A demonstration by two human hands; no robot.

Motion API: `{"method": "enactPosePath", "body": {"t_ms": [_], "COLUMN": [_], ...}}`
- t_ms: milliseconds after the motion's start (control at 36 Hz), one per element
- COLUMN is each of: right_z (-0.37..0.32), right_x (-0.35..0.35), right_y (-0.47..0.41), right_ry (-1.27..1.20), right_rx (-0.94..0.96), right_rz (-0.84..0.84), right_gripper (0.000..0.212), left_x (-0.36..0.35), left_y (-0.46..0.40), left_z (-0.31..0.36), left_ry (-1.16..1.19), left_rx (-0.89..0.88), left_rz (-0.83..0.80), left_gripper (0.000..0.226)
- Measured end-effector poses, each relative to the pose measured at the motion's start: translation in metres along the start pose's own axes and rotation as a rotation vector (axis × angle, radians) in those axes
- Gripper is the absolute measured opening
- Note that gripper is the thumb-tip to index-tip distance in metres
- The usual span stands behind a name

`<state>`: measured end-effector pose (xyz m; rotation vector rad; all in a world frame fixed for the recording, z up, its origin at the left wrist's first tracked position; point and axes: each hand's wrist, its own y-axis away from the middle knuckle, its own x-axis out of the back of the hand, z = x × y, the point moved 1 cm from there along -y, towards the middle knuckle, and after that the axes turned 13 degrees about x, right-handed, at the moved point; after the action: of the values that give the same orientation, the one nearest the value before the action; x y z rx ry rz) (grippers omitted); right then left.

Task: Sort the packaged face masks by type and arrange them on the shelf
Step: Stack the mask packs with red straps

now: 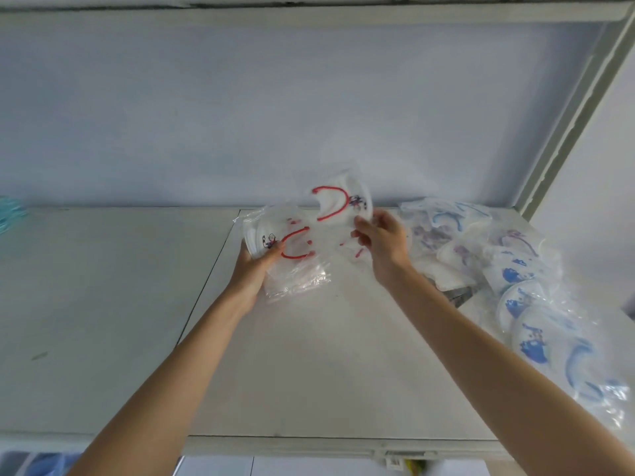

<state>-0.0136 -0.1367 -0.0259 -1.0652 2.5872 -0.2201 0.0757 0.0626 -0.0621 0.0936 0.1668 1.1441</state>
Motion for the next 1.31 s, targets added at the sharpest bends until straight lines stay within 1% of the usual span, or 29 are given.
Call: {"method": "enactPosePath", "body": {"t_ms": [56, 139, 222, 306, 333, 417, 444, 500, 528, 611, 639, 722, 861, 944, 1000, 1083, 1139, 1194, 1250, 1278, 1306], "right_z": [-0.001, -0.003, -0.004, -0.009, -0.011, -0.020, -0.022, -0.024, -0.025, -0.024, -0.024, -0.023, -0.034, -0.043, -0.047, -0.048, -0.045, -0.041, -0.035, -0.032, -0.029], "right_x": [-0.004, -0.004, 0.002, 0.011, 0.014, 0.024, 0.027, 0.031, 0.032, 0.034, 0.034, 0.034, 0.026, 0.012, -0.001, -0.018, -0.025, -0.026, -0.021, -0.016, -0.010], "right_y": [0.011, 0.020, 0.021, 0.016, 0.013, 0.005, 0.003, 0.000, -0.001, -0.003, -0.003, -0.006, -0.019, -0.024, -0.024, -0.020, -0.015, -0.011, -0.007, -0.005, -0.002], "right_ry": [-0.038, -0.047, -0.030, 0.018, 0.041, 0.122, 0.157, 0.216, 0.240, 0.283, 0.295, 0.439, 0.702, 0.794, 0.892, 0.945, 0.999, 1.088, 1.112, 1.079, 1.019], "right_rx": [-0.029, -0.067, -0.096, -0.094, -0.085, -0.059, -0.052, -0.044, -0.043, -0.034, -0.026, 0.042, 0.166, 0.229, 0.311, 0.406, 0.480, 0.570, 0.643, 0.639, 0.592], "right_rz": [-0.020, -0.054, -0.068, -0.084, -0.098, -0.145, -0.166, -0.214, -0.233, -0.264, -0.283, -0.402, -0.666, -0.761, -0.816, -0.852, -0.841, -0.769, -0.589, -0.467, -0.350], "right_gripper": [0.012, 0.012, 0.020, 0.029, 0.030, 0.024, 0.021, 0.016, 0.015, 0.016, 0.015, 0.022, 0.041, 0.046, 0.049, 0.053, 0.054, 0.057, 0.061, 0.061, 0.060], "left_x": [-0.005, -0.008, -0.007, -0.005, -0.003, 0.001, 0.001, 0.002, 0.001, -0.002, -0.003, -0.006, -0.006, -0.010, -0.014, -0.019, -0.022, -0.022, -0.019, -0.017, -0.015], "left_y": [0.002, 0.003, 0.005, 0.008, 0.008, 0.009, 0.008, 0.007, 0.007, 0.006, 0.006, 0.008, 0.009, 0.012, 0.013, 0.015, 0.015, 0.015, 0.015, 0.015, 0.015], "left_z": [-0.001, -0.003, -0.002, -0.001, -0.001, 0.000, 0.000, -0.002, -0.002, -0.003, -0.004, 0.000, 0.006, 0.008, 0.007, 0.006, 0.004, 0.002, -0.001, -0.001, -0.001], "left_ry": [0.004, -0.013, -0.039, -0.036, -0.027, -0.027, -0.032, -0.029, -0.026, -0.026, -0.028, -0.040, -0.063, -0.063, -0.078, -0.111, -0.124, -0.123, -0.085, -0.064, -0.048], "left_rx": [0.000, 0.004, -0.006, 0.002, 0.007, 0.021, 0.018, 0.019, 0.021, 0.017, 0.018, 0.016, 0.044, 0.048, 0.052, 0.056, 0.072, 0.073, 0.068, 0.065, 0.067], "left_rz": [0.003, 0.013, 0.021, 0.017, 0.026, 0.034, 0.032, 0.021, 0.017, 0.004, -0.001, -0.009, -0.084, -0.147, -0.175, -0.224, -0.231, -0.207, -0.176, -0.160, -0.139], "left_gripper": [0.030, 0.042, 0.035, 0.032, 0.032, 0.043, 0.040, 0.026, 0.024, 0.043, 0.044, 0.033, 0.045, 0.046, 0.045, 0.053, 0.056, 0.057, 0.058, 0.059, 0.059]}}
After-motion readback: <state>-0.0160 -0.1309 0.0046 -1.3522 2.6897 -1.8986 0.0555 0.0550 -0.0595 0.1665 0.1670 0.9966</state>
